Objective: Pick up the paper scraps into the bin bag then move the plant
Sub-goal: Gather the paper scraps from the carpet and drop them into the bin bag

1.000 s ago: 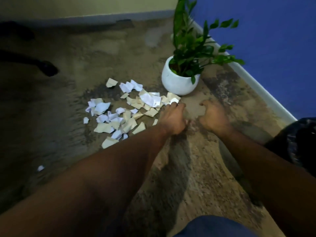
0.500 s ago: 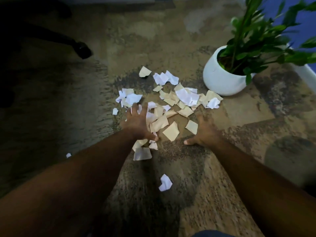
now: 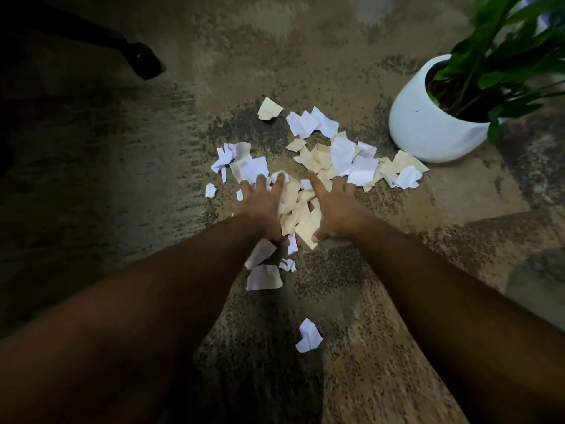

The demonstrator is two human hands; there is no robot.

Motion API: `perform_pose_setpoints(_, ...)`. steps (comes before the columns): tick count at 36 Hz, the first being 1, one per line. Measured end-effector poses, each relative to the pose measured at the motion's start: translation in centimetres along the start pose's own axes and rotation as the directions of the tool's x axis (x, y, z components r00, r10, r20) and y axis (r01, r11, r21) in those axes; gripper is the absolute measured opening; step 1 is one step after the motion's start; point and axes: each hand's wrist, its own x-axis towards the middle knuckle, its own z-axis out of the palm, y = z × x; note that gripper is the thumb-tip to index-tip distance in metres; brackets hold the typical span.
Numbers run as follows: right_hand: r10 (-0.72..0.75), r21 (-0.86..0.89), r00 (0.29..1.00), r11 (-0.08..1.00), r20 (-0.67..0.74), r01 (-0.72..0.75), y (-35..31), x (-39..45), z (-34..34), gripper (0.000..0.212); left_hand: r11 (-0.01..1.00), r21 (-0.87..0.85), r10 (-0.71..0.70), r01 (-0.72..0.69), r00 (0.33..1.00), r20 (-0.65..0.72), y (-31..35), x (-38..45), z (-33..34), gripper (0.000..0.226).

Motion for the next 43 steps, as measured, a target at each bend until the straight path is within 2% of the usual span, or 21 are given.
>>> perform_pose_setpoints(5, -0.039, -0.022, 0.999, 0.999, 0.019, 0.04, -1.1, 0.4, -0.3, 0.135, 0.999, -0.001, 0.044, -0.044, 0.999, -0.021, 0.7, 0.5, 0.0, 0.13)
perform_pose_setpoints(8, -0.086, -0.038, 0.996, 0.996, -0.003, 0.085, -1.4, 0.1, -0.3, 0.119, 0.996, -0.07, 0.051, -0.054, 0.998, -0.042, 1.1, 0.6, 0.2, 0.109)
perform_pose_setpoints(10, -0.122, -0.028, 0.991, 0.992, -0.047, 0.121, -1.5, -0.2, -0.1, 0.098, 0.993, -0.092, 0.067, -0.074, 0.994, -0.083, 1.3, 0.6, 0.2, 0.086)
perform_pose_setpoints(13, -0.149, 0.154, 0.975, 0.973, -0.163, 0.174, -1.9, -1.2, 0.6, 0.049, 0.992, -0.06, 0.099, -0.108, 0.984, -0.149, 1.8, 0.2, 0.3, 0.061)
perform_pose_setpoints(16, -0.119, 0.228, 0.964, 0.958, -0.237, 0.174, -2.6, -2.8, 1.8, 0.032, 0.982, -0.157, 0.084, -0.109, 0.984, -0.156, 2.5, -0.7, 0.4, 0.049)
perform_pose_setpoints(18, -0.083, 0.267, 0.956, 0.95, -0.283, 0.162, -3.0, -3.7, 2.4, 0.023, 0.978, -0.161, 0.105, -0.129, 0.983, -0.15, 2.9, -1.4, 0.6, 0.039)
perform_pose_setpoints(23, 0.01, 0.369, 0.958, 0.924, -0.287, 0.101, -2.4, -5.0, 2.4, 0.015, 0.958, -0.216, 0.155, -0.187, 0.975, -0.158, 3.7, -3.3, 0.8, 0.021)
perform_pose_setpoints(27, 0.108, 0.472, 0.956, 0.881, -0.272, 0.035, -1.2, -6.3, 1.8, 0.014, 0.948, -0.19, 0.228, -0.256, 0.961, -0.157, 5.3, -5.0, -0.5, 0.028)
perform_pose_setpoints(33, 0.224, 0.56, 0.941, 0.827, -0.252, -0.047, 1.2, -8.5, -0.2, 0.02, 0.937, -0.207, 0.244, -0.283, 0.95, -0.195, 8.2, -6.5, -3.4, 0.022)
perform_pose_setpoints(38, 0.286, 0.591, 0.892, 0.806, -0.351, -0.026, 3.6, -11.0, -2.4, 0.022, 0.923, -0.19, 0.29, -0.335, 0.929, -0.23, 11.4, -7.5, -5.6, 0.015)
perform_pose_setpoints(43, 0.372, 0.562, 0.836, 0.821, -0.403, -0.095, 7.1, -13.9, -4.4, 0.017, 0.891, -0.138, 0.394, -0.433, 0.887, -0.242, 15.8, -8.7, -7.6, 0.016)
